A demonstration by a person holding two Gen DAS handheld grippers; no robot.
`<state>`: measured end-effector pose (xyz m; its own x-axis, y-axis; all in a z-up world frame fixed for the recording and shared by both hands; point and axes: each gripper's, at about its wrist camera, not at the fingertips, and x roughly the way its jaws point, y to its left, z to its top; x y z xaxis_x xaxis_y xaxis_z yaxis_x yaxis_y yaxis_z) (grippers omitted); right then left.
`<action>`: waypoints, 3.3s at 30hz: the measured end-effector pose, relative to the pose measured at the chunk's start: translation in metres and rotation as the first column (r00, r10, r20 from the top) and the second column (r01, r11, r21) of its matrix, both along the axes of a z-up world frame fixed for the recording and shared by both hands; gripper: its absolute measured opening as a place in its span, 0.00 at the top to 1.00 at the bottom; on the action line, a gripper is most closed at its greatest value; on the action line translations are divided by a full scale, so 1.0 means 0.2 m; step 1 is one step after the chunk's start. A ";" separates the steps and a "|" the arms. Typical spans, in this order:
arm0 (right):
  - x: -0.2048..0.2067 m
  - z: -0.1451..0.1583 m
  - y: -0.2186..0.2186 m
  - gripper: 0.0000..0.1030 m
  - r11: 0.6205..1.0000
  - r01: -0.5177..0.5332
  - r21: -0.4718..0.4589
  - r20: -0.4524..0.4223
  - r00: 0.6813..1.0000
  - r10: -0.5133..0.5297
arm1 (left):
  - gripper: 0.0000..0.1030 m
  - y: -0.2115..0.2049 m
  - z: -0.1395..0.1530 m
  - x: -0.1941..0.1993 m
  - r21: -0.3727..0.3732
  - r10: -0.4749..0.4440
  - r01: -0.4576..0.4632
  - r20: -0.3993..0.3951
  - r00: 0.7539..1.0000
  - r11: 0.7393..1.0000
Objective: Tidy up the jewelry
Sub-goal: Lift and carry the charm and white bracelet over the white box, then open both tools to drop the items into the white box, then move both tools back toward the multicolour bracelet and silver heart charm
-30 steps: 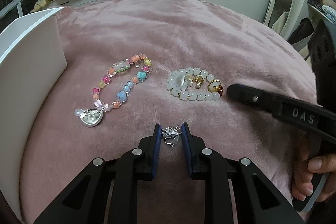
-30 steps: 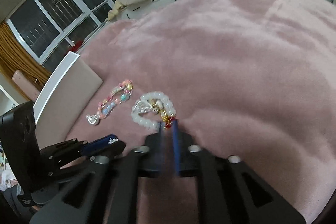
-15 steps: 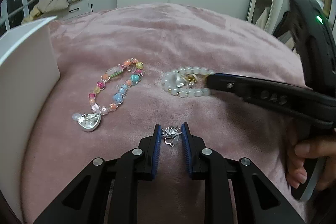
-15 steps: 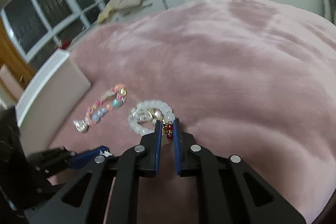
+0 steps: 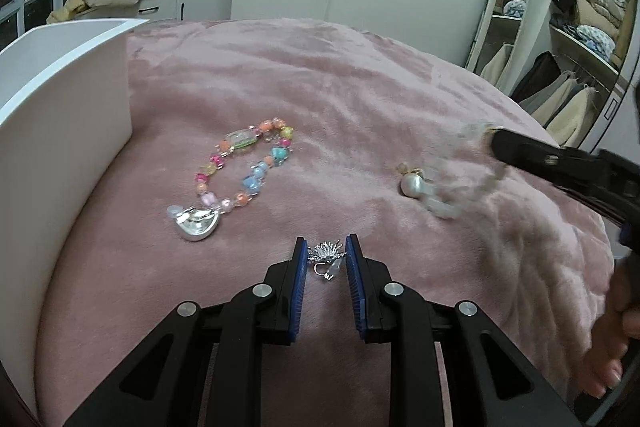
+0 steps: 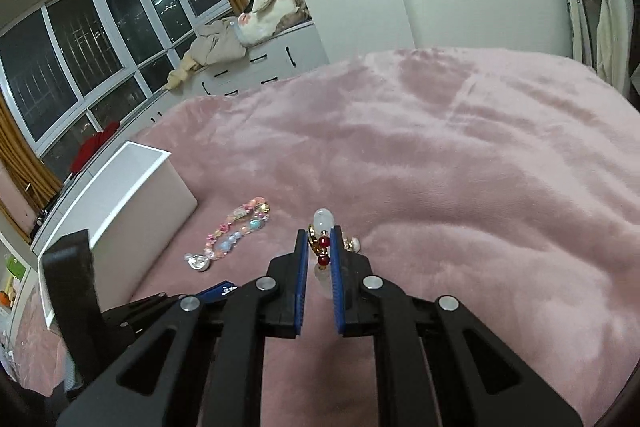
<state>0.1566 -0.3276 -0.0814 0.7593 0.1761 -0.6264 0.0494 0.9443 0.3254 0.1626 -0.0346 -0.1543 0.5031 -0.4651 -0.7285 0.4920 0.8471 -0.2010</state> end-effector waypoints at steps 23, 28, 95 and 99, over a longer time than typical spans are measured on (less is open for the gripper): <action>-0.11 0.40 0.39 0.89 0.991 -0.075 -0.114 0.063 0.995 0.082 | 0.77 0.40 0.69 -0.23 -0.015 0.023 -0.022 0.112 0.993 1.000; -0.15 0.53 0.51 0.89 0.986 -0.118 -0.118 0.099 0.987 0.130 | 0.77 0.64 0.85 -0.25 -0.003 0.073 -0.074 0.206 0.976 0.997; 0.04 0.41 0.42 0.05 0.936 0.113 -0.333 0.113 0.990 -0.080 | 0.05 0.44 0.59 -0.45 -0.103 -0.243 0.277 0.263 0.934 0.955; 0.02 0.29 0.29 0.16 0.945 0.112 -0.306 0.063 0.993 -0.097 | 0.07 0.33 0.45 -0.37 -0.098 -0.233 0.257 0.208 0.950 0.961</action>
